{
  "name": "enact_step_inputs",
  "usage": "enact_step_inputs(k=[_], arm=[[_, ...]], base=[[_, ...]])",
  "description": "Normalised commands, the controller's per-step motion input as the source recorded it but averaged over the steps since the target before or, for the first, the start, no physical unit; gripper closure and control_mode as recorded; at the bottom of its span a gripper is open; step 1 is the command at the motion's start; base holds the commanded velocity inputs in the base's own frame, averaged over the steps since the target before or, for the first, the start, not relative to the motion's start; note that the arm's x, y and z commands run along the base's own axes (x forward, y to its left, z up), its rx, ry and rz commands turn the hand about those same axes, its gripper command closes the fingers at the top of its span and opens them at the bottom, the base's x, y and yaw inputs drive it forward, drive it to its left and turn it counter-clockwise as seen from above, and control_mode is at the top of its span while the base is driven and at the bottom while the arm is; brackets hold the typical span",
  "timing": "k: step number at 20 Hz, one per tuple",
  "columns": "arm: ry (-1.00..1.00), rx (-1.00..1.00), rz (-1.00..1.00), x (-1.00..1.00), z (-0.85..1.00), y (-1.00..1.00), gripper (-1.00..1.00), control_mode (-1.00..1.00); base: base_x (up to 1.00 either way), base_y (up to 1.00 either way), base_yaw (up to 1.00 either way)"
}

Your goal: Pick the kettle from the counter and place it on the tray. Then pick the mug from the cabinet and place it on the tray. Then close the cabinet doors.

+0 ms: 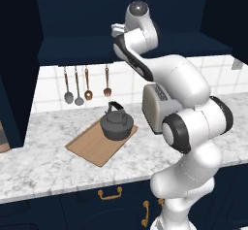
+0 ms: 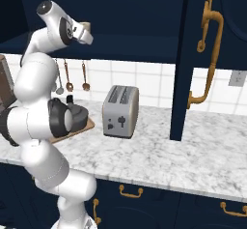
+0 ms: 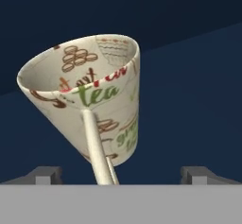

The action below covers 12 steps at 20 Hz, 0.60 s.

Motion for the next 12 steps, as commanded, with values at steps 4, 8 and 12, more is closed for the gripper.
enact_step_inputs(k=[4, 8, 12], arm=[[0.02, 0.00, -0.02, 0.12, 0.00, 0.01, 1.00, -1.00], [0.00, 0.00, -0.02, 0.00, 0.00, 0.02, 1.00, -1.00], [-0.01, 0.00, -0.02, 0.00, 0.00, 0.00, 1.00, -1.00]], base=[[0.00, 0.00, 0.00], [0.00, 0.00, 0.00], [0.00, 0.00, 0.00]])
